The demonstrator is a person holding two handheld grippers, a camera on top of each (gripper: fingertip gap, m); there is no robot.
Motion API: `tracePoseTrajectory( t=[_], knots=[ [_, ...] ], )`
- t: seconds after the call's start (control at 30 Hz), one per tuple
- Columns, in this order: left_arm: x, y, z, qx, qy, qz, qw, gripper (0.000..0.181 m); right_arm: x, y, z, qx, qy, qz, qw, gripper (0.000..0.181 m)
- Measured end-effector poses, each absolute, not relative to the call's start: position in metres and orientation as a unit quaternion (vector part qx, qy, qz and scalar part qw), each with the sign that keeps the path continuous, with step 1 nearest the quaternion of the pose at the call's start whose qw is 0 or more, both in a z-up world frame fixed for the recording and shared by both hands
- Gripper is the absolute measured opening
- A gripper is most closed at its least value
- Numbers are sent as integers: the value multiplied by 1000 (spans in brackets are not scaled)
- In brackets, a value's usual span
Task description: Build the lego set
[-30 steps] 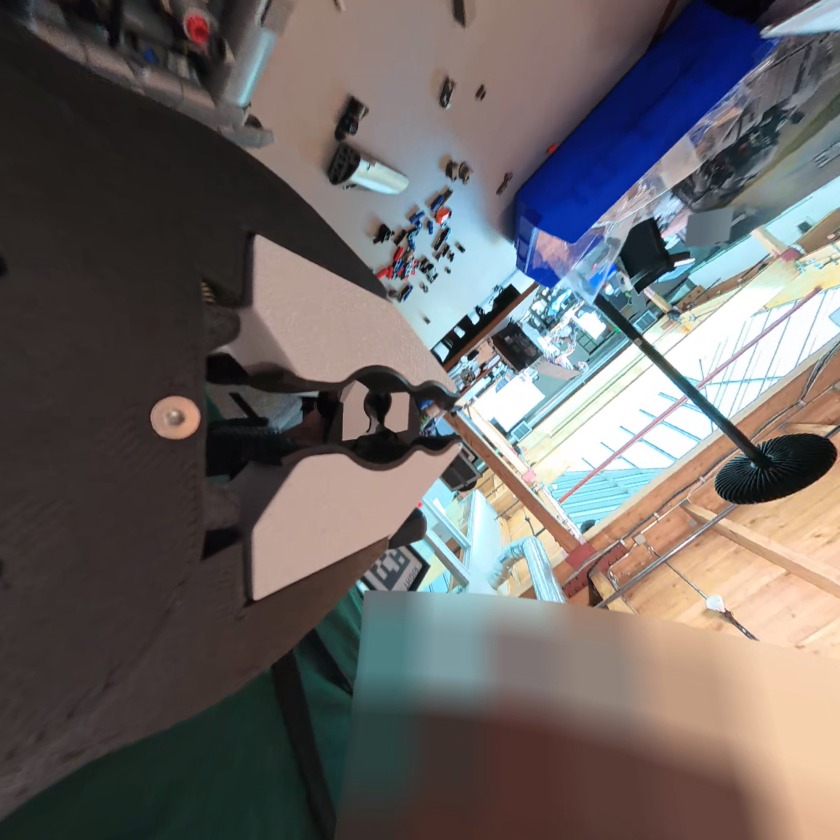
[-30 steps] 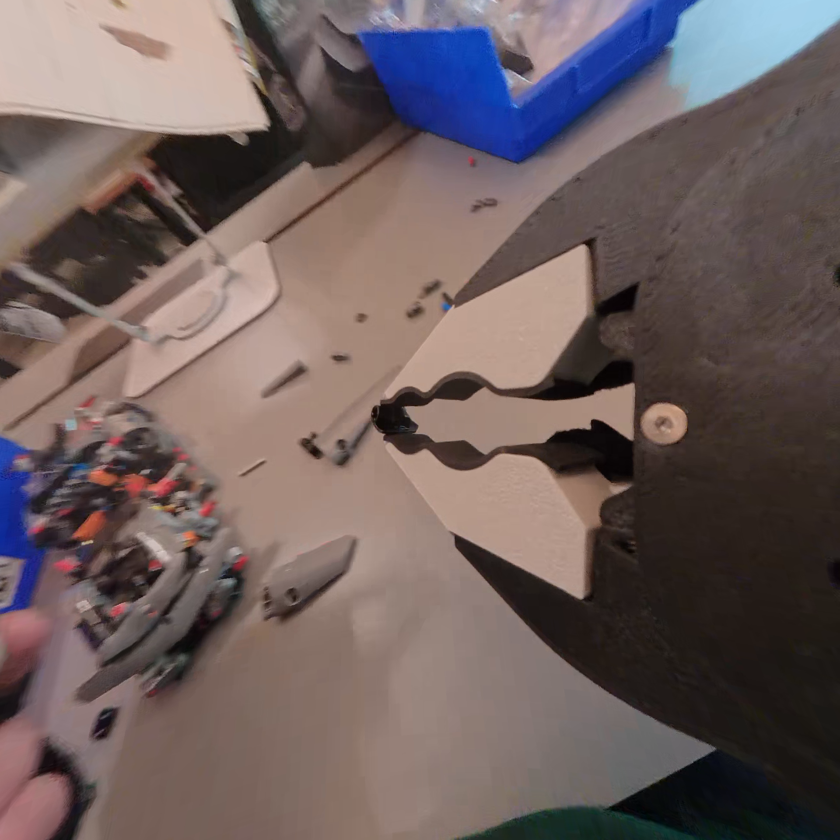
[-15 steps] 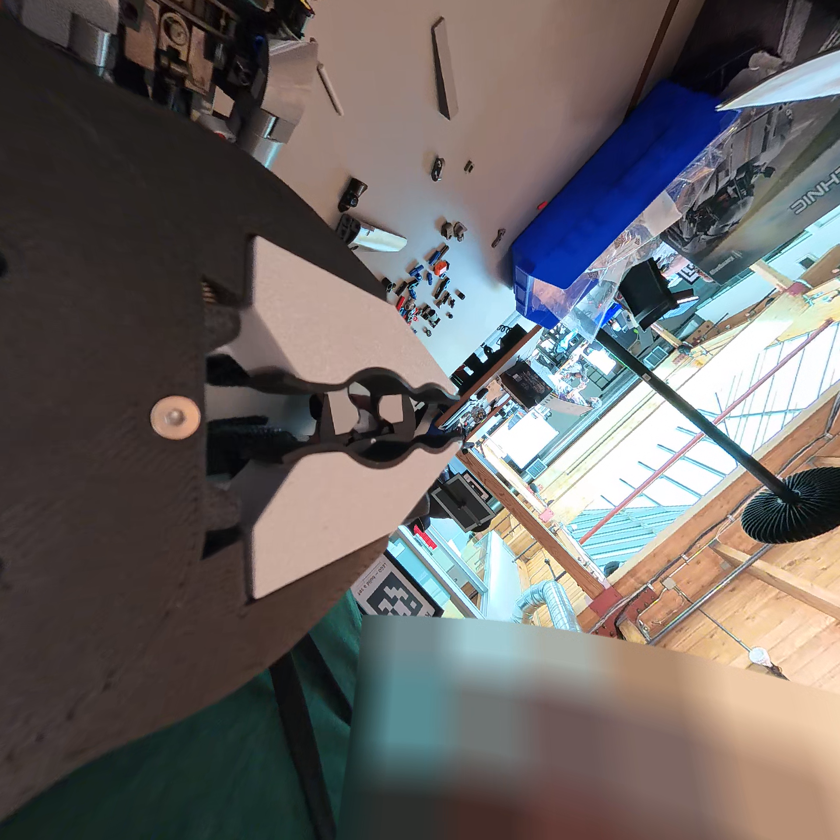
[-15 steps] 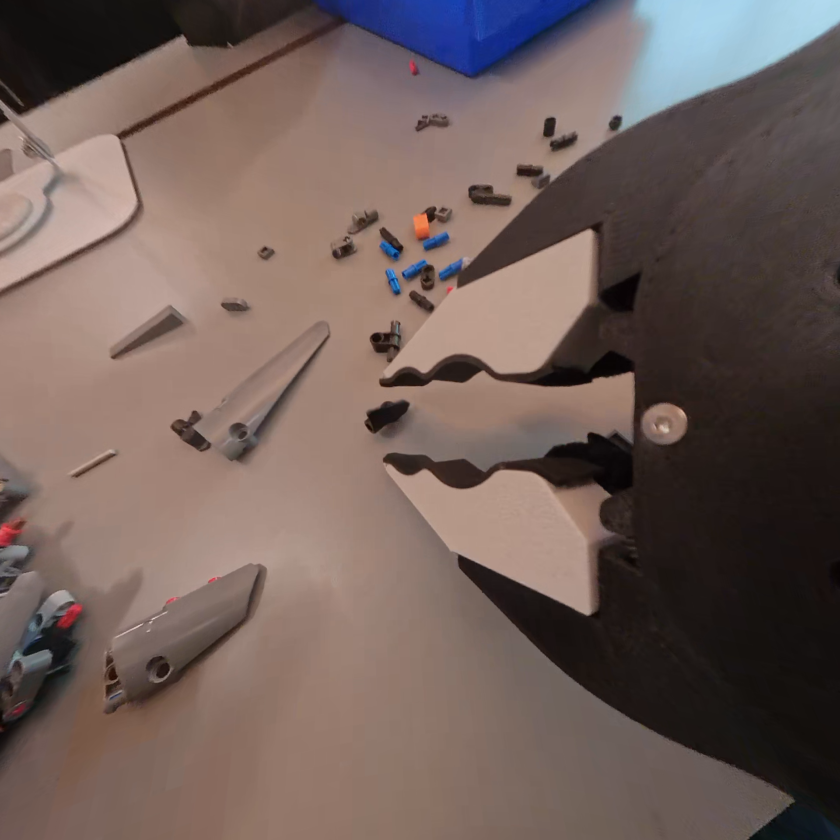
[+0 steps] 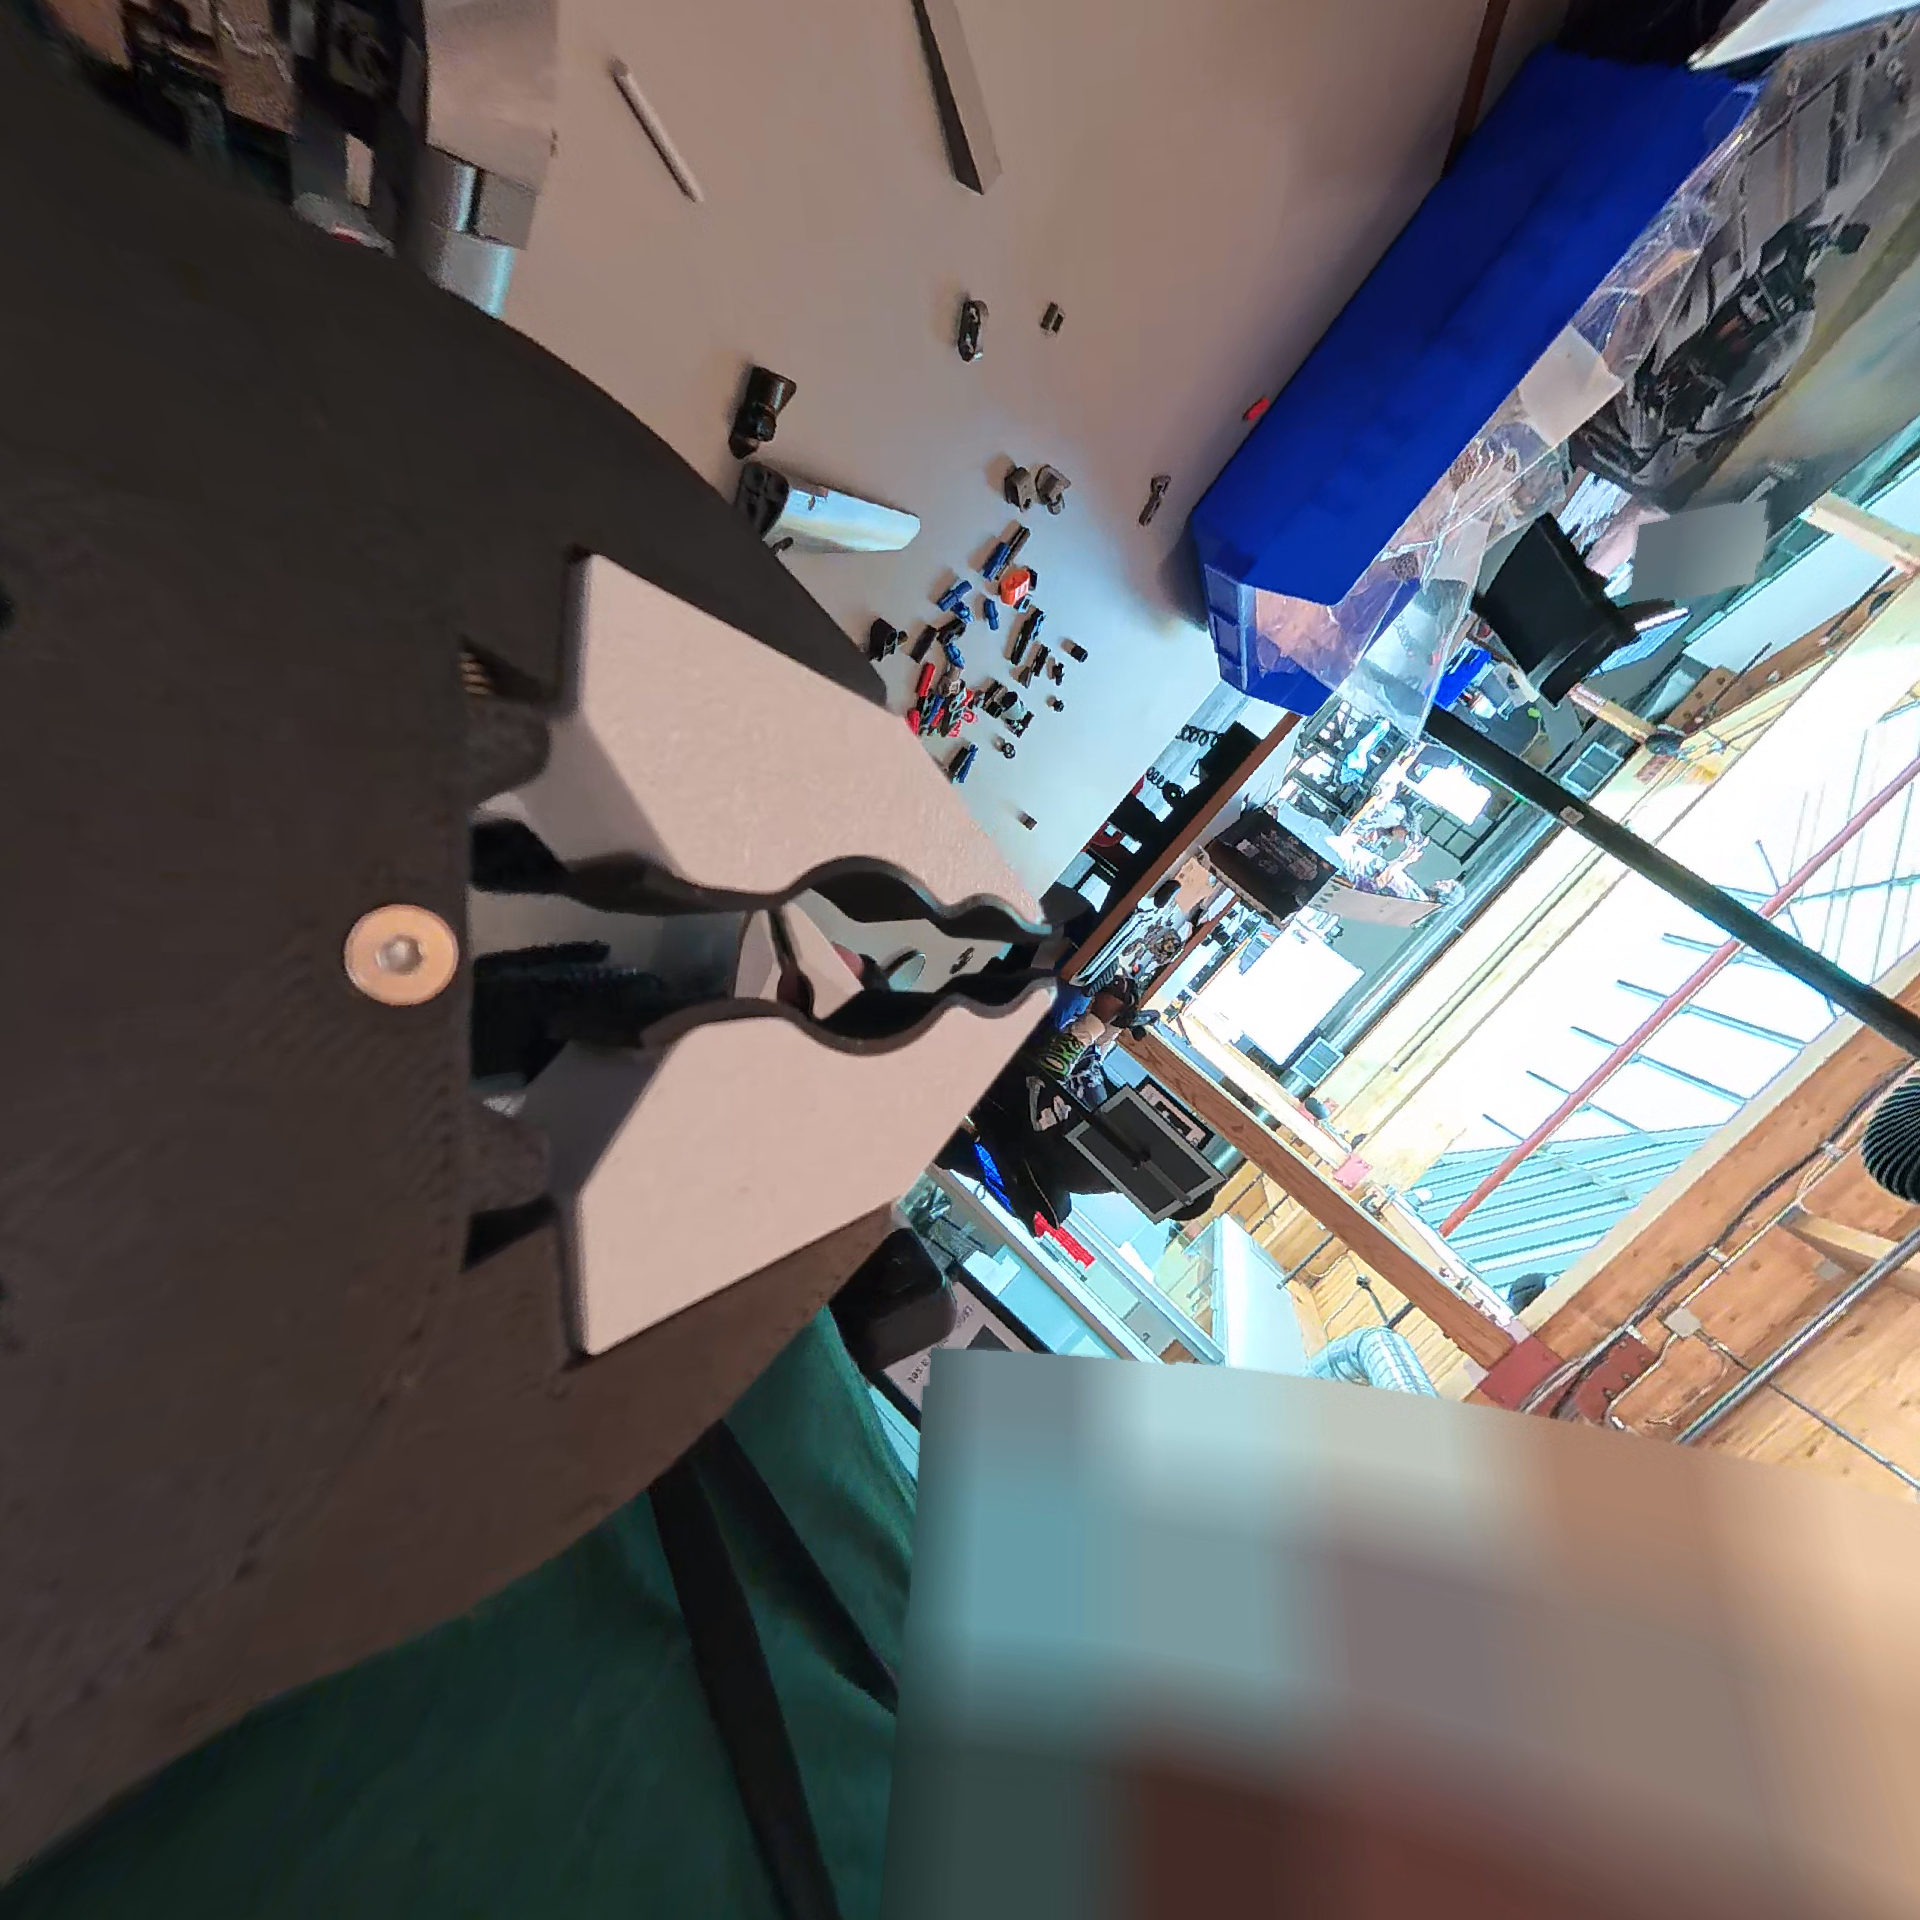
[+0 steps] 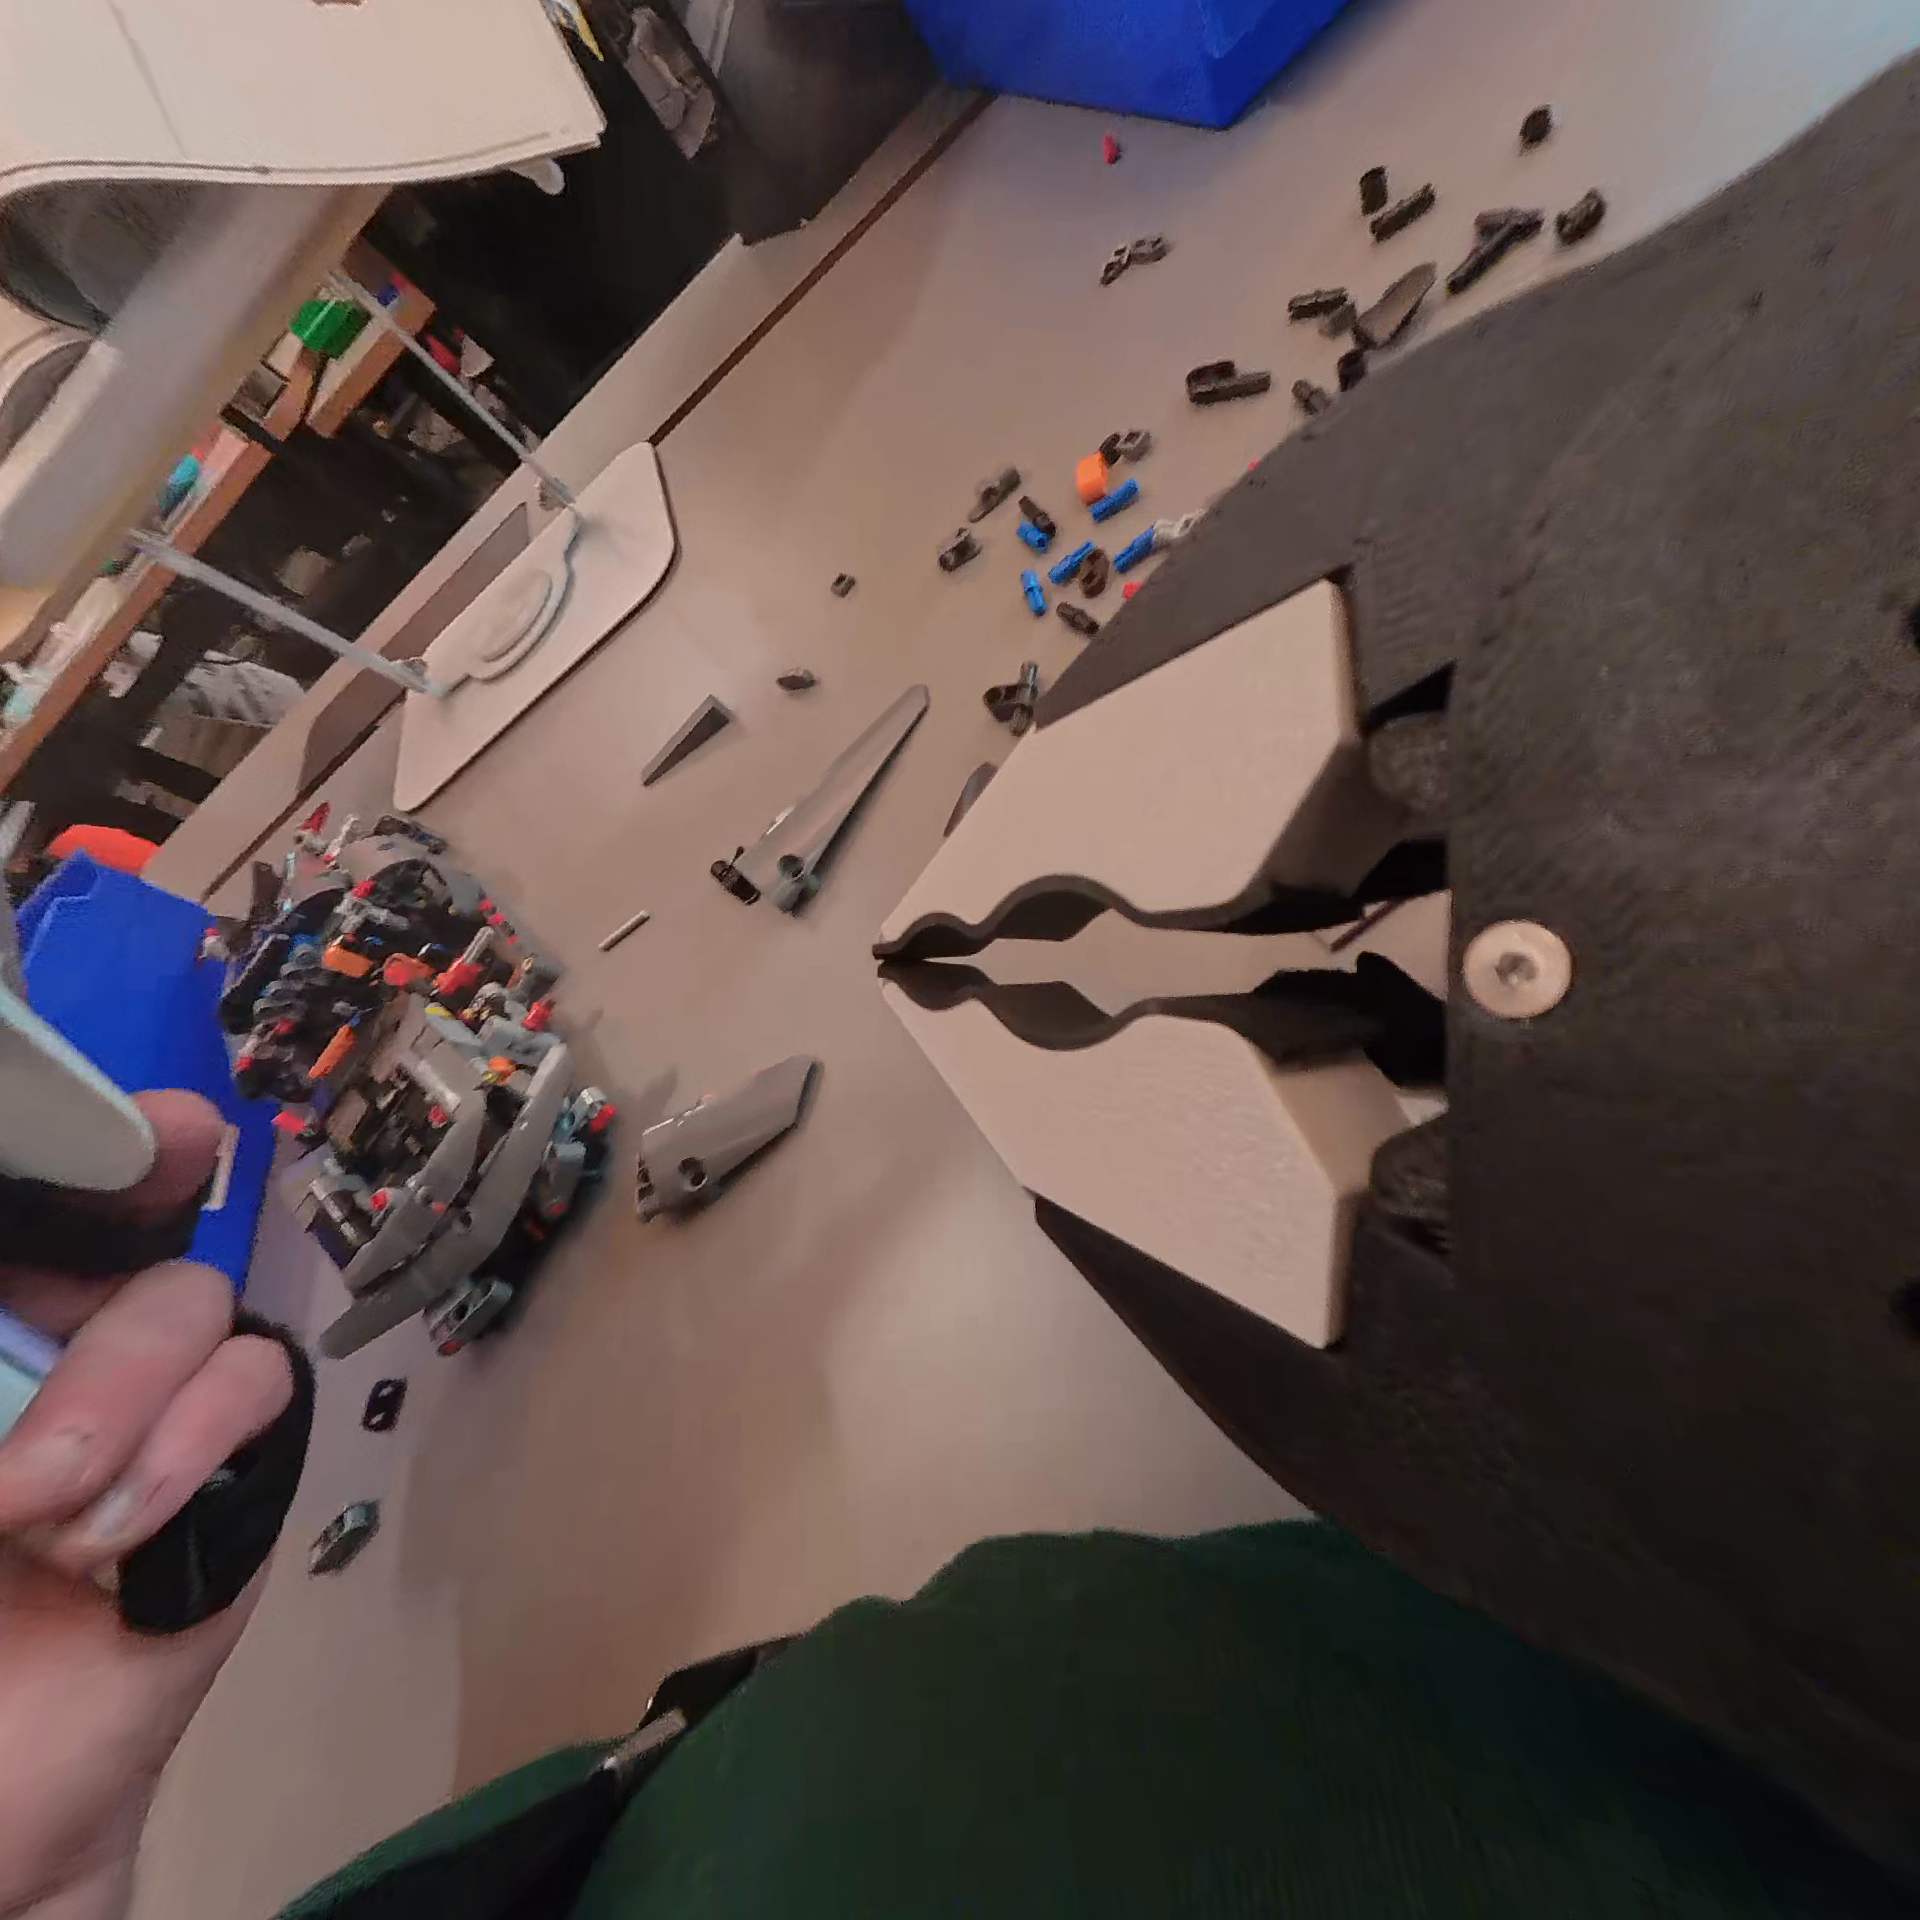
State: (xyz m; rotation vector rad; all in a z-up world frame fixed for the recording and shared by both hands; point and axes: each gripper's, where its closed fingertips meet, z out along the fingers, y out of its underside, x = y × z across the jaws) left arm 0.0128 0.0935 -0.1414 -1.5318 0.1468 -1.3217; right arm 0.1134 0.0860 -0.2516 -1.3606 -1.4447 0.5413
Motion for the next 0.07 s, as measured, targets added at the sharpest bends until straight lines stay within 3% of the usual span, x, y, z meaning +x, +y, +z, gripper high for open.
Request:
tracePoseTrajectory(
  t=[0.07],
  knots=[
    [15,93,-141,-642,68,-551,529,0,110,83,-256,-567,-597,242,514,0]
  ],
)
